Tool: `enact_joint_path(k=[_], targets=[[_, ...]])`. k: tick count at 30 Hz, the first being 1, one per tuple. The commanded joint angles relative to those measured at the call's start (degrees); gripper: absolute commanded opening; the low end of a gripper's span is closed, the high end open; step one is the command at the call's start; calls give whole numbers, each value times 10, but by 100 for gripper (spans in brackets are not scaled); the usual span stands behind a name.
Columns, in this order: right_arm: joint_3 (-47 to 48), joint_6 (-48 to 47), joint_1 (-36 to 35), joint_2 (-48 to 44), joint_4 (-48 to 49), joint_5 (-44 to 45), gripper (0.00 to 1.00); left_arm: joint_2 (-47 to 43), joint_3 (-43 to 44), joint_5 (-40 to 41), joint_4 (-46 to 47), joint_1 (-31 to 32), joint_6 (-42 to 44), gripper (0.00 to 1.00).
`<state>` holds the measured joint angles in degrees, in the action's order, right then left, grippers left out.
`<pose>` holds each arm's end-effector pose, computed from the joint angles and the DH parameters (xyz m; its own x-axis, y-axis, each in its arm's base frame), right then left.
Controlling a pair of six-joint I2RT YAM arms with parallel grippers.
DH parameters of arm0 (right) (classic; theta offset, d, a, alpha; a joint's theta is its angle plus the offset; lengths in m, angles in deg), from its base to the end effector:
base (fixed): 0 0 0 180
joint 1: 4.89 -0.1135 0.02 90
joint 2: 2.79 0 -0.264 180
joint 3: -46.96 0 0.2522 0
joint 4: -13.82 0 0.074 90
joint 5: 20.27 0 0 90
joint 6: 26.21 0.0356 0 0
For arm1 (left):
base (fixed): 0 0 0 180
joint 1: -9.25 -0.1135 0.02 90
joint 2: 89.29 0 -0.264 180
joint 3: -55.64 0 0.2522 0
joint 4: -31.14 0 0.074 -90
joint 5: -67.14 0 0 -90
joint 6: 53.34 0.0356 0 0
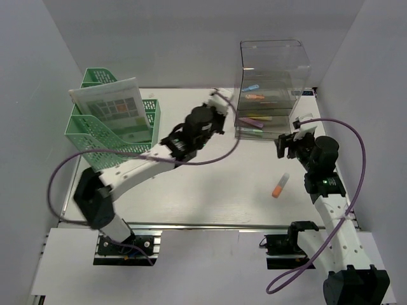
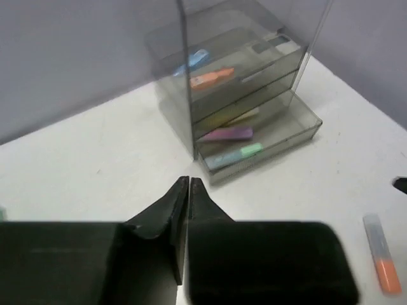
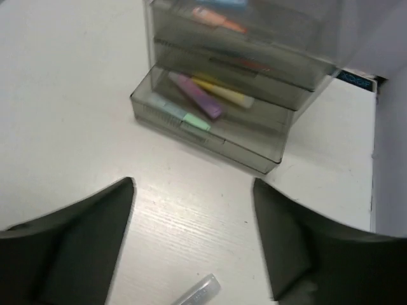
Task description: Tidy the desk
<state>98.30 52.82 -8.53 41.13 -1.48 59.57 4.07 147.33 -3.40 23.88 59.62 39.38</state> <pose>0.1872 0.0182 0.3142 -0.0892 -0.1934 -0.9771 -0.2586 0.9518 -0.1648 0.2603 -0.2958 0.3530 -0.0744 0.1600 -0.9843 0.5204 0.8482 0.0985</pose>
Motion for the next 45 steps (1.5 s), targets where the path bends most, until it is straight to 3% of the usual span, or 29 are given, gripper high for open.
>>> enact_joint_path(k=[1, 2, 3, 4, 6, 7, 9, 10, 11, 12, 14, 20, 26, 31, 36, 40, 45], targets=[[2, -55, 6, 28, -28, -99, 85, -104, -51, -6, -190, -14, -162, 12], [18, -66, 4, 48, -41, -116, 89, -147, -64, -43, -215, -19, -170, 15], [30, -84, 4, 61, -61, -151, 89, -170, -75, -57, -242, -19, -178, 25], [60, -136, 5, 84, -105, -177, 89, -207, -96, -66, -297, -25, -196, 52], [96, -219, 4, 106, -171, -210, 89, -246, -130, -67, -366, -30, -212, 71], [118, -327, 6, 116, -215, -233, 88, -265, -144, -68, -379, -36, -209, 84], [183, -456, 6, 150, -375, -296, 86, -301, -167, -71, -409, -44, -201, 89], [229, -641, 5, 181, -511, -309, 82, -309, -200, -76, -442, -59, -193, 90], [230, -717, 5, 193, -513, -309, 82, -309, -213, -76, -442, -59, -193, 91], [240, -777, 4, 203, -584, -284, 75, -310, -229, -92, -438, -67, -193, 91], [254, -889, 4, 227, -611, -216, 65, -322, -275, -107, -405, -74, -187, 92], [231, -1048, 1, 265, -672, -121, 59, -346, -330, -121, -333, -97, -156, 93], [143, -1119, 0, 258, -634, -118, 73, -377, -351, -134, -320, -108, -152, 93], [131, -1150, -1, 317, -657, -86, 73, -396, -357, -102, -323, -113, -156, 93], [85, -1152, -1, 326, -577, -62, 73, -400, -357, -87, -323, -119, -159, 93], [104, -1134, -1, 372, -566, -56, 72, -399, -359, -84, -323, -124, -159, 93], [92, -1128, -1, 387, -485, -44, 72, -397, -359, -80, -323, -124, -158, 93]])
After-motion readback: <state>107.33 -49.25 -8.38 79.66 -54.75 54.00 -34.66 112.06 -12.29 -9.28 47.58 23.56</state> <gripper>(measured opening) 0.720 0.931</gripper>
